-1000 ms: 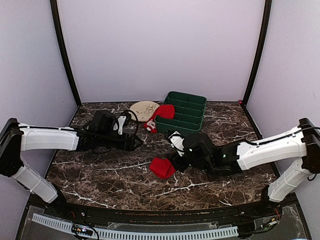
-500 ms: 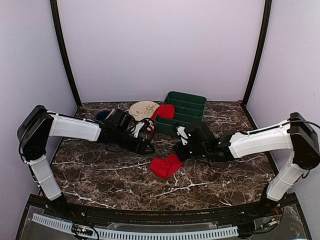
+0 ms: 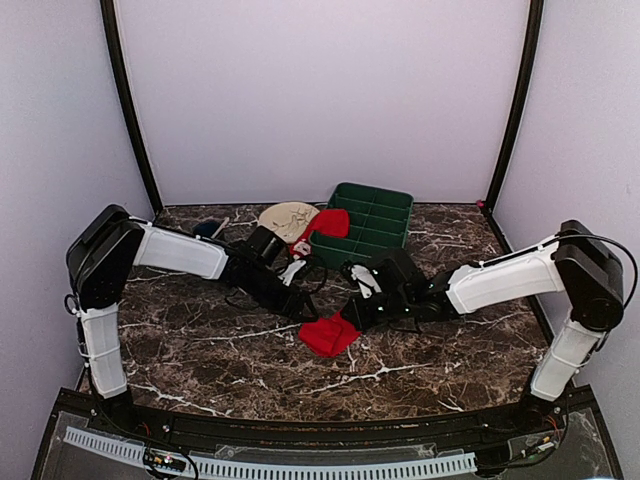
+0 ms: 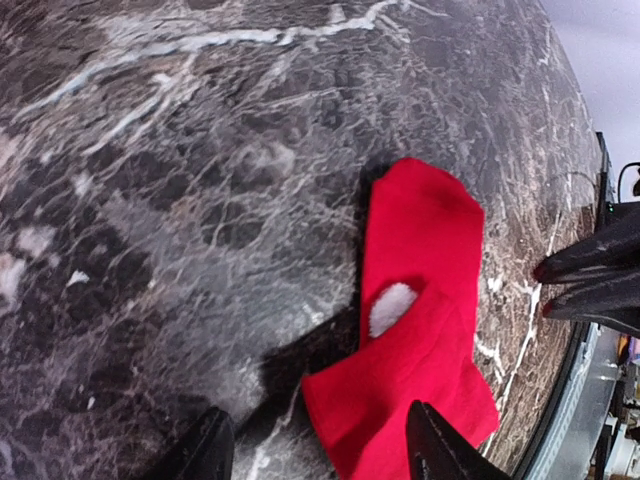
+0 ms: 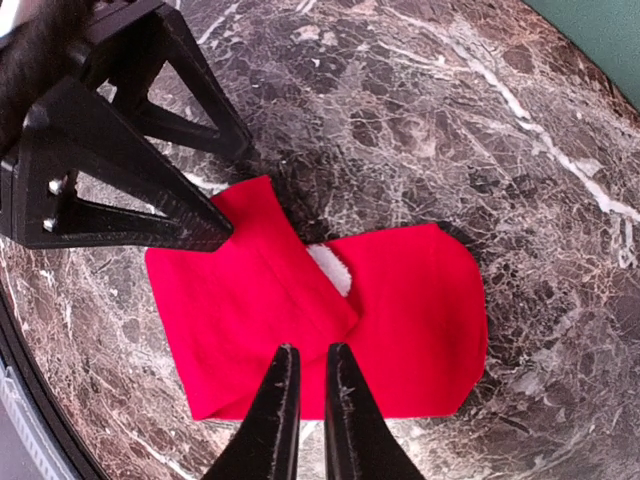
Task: Roll the socks
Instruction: Put down the sock at the center of the board, then flatten out the sock at the center of the board.
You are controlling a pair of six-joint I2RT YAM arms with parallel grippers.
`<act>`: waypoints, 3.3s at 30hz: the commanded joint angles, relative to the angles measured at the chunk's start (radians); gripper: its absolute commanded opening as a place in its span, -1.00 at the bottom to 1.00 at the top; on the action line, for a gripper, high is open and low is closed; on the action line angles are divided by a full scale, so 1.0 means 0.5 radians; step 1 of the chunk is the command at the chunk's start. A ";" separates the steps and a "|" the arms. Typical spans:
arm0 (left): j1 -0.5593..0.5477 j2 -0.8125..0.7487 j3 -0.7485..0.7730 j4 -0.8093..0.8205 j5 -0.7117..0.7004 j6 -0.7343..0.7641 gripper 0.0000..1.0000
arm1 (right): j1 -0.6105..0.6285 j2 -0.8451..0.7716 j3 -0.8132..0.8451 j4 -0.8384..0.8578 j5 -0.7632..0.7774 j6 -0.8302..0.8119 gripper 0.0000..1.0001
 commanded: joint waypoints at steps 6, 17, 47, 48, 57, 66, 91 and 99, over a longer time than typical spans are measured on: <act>-0.020 0.083 0.135 -0.091 0.192 0.050 0.06 | -0.095 0.115 -0.021 0.122 -0.138 0.050 -0.80; -0.026 0.105 0.143 -0.082 0.338 0.077 -0.49 | -0.175 0.248 -0.012 0.171 -0.261 0.067 -0.80; -0.107 -0.429 -0.301 -0.027 0.798 0.276 -0.61 | -0.242 0.728 0.507 -0.055 -0.331 -0.076 -0.83; -0.106 -0.433 -0.309 -0.029 0.718 0.267 -0.54 | -0.245 0.739 0.564 -0.067 -0.330 -0.082 -0.84; -0.100 -0.421 -0.302 0.063 0.372 0.147 0.74 | -0.284 0.667 0.541 -0.079 -0.364 -0.132 -0.78; -0.043 -0.410 -0.217 0.143 0.291 0.142 0.70 | -0.292 0.356 0.349 -0.043 -0.381 -0.099 -0.20; 0.121 0.254 0.424 0.059 0.536 0.316 0.03 | -0.296 0.211 0.035 0.221 -0.689 0.251 -0.40; 0.121 0.360 0.500 0.064 0.609 0.308 -0.12 | -0.316 0.276 0.016 0.272 -0.752 0.313 -0.42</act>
